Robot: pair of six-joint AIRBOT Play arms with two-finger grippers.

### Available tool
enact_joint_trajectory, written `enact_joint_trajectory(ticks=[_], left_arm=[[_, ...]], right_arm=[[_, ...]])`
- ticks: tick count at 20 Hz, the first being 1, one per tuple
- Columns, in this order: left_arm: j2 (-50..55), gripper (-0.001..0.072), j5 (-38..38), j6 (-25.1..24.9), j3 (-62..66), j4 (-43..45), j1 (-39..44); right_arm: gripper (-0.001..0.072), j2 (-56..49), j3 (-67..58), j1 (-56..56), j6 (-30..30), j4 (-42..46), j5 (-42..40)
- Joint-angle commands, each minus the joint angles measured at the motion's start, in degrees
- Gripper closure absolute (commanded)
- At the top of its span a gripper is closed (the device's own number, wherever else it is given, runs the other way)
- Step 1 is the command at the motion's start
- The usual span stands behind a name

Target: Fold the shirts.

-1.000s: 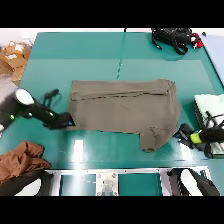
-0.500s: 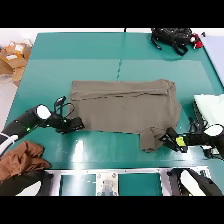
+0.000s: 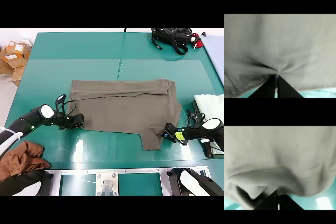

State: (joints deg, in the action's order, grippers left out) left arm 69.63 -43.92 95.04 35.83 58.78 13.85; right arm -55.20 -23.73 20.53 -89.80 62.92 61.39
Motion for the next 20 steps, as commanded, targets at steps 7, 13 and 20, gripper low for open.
enact_joint_trajectory(ticks=[7, 13, 20], left_arm=[[-0.4, 0.0686, -27.1, -0.6, 9.7, 14.0, -1.2], [-0.4, 0.0686, -28.9, -2.6, 15.2, 14.1, -1.2], [7.9, 0.0686, -27.0, -5.5, 31.0, 15.7, -1.2]], right_arm=[[0.0696, 5.5, -6.9, 0.4, -7.1, 15.4, 16.0], [0.0697, 7.7, -13.2, 0.2, -6.7, 11.0, 15.7], [0.0696, -7.4, -31.3, -5.3, -4.0, 3.8, 5.7]])
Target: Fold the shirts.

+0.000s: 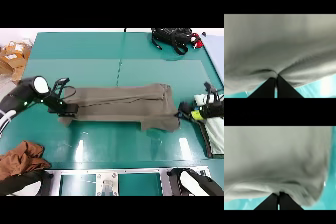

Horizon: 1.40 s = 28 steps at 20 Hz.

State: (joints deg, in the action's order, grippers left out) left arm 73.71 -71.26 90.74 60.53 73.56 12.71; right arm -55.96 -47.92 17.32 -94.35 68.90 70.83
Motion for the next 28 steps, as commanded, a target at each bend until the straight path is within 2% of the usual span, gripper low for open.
enact_joint_trajectory(ticks=[1, 8, 9, 10, 11, 12, 13, 14, 16, 17, 20, 22, 23, 24, 28], left_arm=[[6.1, 0.0686, 0.5, -1.2, 9.5, 1.8, 0.0], [24.0, 0.0684, 4.6, -3.1, 28.4, 1.4, -0.7], [26.1, 0.0659, 5.9, -3.2, 29.9, 0.8, -0.7], [27.5, 0.0361, 7.6, -3.1, 30.9, 1.0, -0.7], [28.1, 0.0015, 10.3, -3.1, 31.1, 1.2, -0.8], [28.2, -0.0003, 12.2, -3.1, 31.3, 1.5, -1.2], [28.1, -0.0008, 12.1, -3.0, 32.5, 2.3, -2.1], [28.1, -0.0007, 10.8, -2.7, 34.3, 3.3, -3.3], [28.1, -0.0007, 5.8, -1.8, 38.8, 6.4, -6.4], [28.1, -0.0007, 2.7, -0.3, 41.0, 6.9, -8.1], [28.1, -0.0007, -5.4, 0.9, 45.0, 6.6, -12.0], [28.0, -0.0007, -9.3, 0.9, 45.3, 5.3, -13.1], [28.0, -0.0007, -10.6, 0.9, 45.3, 5.0, -13.2], [28.0, -0.0007, -11.0, 0.9, 45.2, 4.5, -13.2], [28.0, -0.0007, -10.7, 0.9, 45.2, -0.6, -13.2]], right_arm=[[0.0697, -10.5, -10.6, -2.5, 0.5, -2.5, -4.6], [0.0696, -37.1, -33.7, -4.9, 2.3, -4.4, -7.8], [0.0696, -40.5, -36.1, -5.5, 2.8, -4.5, -8.9], [0.0695, -43.1, -37.9, -5.8, 3.0, -4.4, -9.9], [0.0622, -45.2, -39.4, -5.8, 2.9, -4.4, -10.4], [0.0456, -46.6, -40.7, -5.5, 3.0, -4.4, -10.3], [0.0337, -47.0, -41.5, -4.8, 3.0, -4.4, -9.7], [0.0293, -46.9, -42.1, -3.6, 3.6, -4.4, -8.6], [0.0249, -46.9, -43.6, -0.4, 4.5, -4.3, -3.7], [0.0164, -46.9, -43.8, 1.4, 6.5, -4.3, -0.8], [0.0113, -47.2, -43.8, 7.0, 11.8, -4.4, 5.4], [0.0111, -48.2, -43.8, 9.7, 16.4, -5.9, 8.6], [0.0078, -49.3, -43.8, 10.7, 19.0, -7.9, 10.0], [0.0016, -50.5, -43.8, 11.3, 21.0, -9.9, 11.3], [0.0014, -56.8, -43.8, 11.7, 29.1, -19.4, 15.6]])
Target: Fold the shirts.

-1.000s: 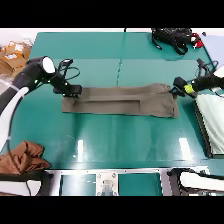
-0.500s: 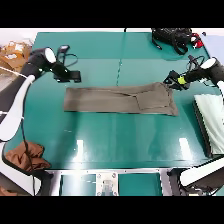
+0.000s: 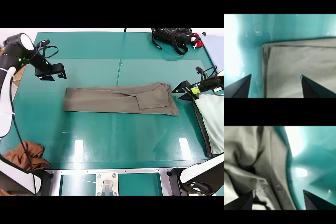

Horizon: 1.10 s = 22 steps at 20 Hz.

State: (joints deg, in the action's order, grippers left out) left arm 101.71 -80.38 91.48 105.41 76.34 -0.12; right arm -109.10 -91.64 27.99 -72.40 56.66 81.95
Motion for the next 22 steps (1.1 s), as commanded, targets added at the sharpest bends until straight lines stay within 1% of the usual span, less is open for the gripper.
enact_joint_trajectory(ticks=[1, 2, 4, 7, 11, 13, 16, 20, 22], left_arm=[[0.0, -0.0007, -1.7, 0.2, 0.3, -4.1, -0.4], [0.0, -0.0007, -1.8, 0.2, 0.3, -4.6, -0.4], [0.0, -0.0006, -2.1, 0.2, 0.3, -4.9, -0.4], [0.0, -0.0007, -2.2, 0.2, 0.3, -4.9, -0.4], [0.0, -0.0006, -2.2, 0.2, 0.2, -4.9, -0.3], [0.0, -0.0006, -2.3, 0.2, 0.2, -5.0, -0.3], [0.0, -0.0006, -2.1, 0.2, 0.2, -5.0, -0.3], [0.0, -0.0006, -2.1, 0.2, 0.2, -5.0, -0.3], [0.0, -0.0006, -2.1, 0.2, 0.2, -5.0, -0.3]], right_arm=[[0.0014, -5.0, -0.1, 1.0, 9.0, -9.9, 5.3], [0.0014, -6.1, -0.1, 1.0, 10.8, -12.0, 5.6], [0.0014, -7.4, -0.1, 1.0, 12.9, -13.3, 5.7], [0.0014, -7.7, -0.2, 1.0, 14.0, -13.2, 5.6], [0.0014, -7.7, -1.4, 1.6, 14.0, -13.0, 5.0], [0.0014, -7.7, -3.9, 3.2, 14.6, -13.0, 7.5], [0.0014, -7.7, -5.3, 4.9, 17.2, -12.7, 14.0], [0.0008, -7.7, -5.3, 5.1, 17.2, -11.9, 14.5], [-0.0001, -7.7, -5.3, 4.5, 16.9, -11.9, 12.9]])
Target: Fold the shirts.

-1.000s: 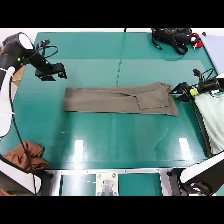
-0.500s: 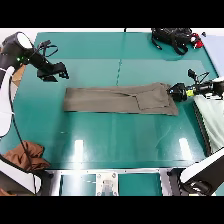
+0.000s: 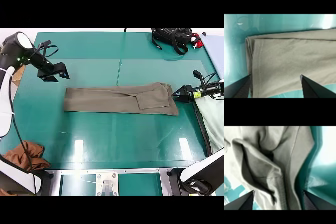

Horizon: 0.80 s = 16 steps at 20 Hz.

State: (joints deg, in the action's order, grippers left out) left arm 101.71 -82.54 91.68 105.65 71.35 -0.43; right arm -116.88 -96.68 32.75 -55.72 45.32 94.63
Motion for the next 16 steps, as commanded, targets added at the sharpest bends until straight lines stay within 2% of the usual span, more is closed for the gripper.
enact_joint_trajectory(ticks=[1, 16], left_arm=[[0.0, -0.0006, 0.0, 0.0, 0.0, 0.0, 0.0], [0.0, -0.0006, 0.2, -0.2, 0.0, 0.0, 0.0]], right_arm=[[-0.0003, 0.1, -0.2, -0.5, -0.2, -0.6, -0.7], [0.0016, -0.4, 2.8, -5.9, -0.7, 2.0, -5.2]])
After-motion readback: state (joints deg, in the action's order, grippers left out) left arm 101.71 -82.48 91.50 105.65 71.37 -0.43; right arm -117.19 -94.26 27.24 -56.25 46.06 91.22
